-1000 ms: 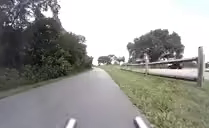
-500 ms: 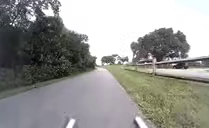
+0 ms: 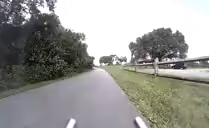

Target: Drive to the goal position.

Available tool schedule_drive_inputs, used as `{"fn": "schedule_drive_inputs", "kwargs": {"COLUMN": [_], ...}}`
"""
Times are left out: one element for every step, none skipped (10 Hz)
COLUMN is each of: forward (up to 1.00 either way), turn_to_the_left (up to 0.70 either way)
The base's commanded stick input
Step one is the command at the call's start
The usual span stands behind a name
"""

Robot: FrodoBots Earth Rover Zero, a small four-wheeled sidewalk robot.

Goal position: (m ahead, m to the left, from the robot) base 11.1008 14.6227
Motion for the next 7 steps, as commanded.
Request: {"fn": "schedule_drive_inputs", "kwargs": {"forward": [0.7, 0.7, 0.7, 0.7, 0.7, 0.7, 0.7], "turn_to_the_left": [0.0, 0.0, 0.0, 0.0, 0.0, 0.0, 0.12]}}
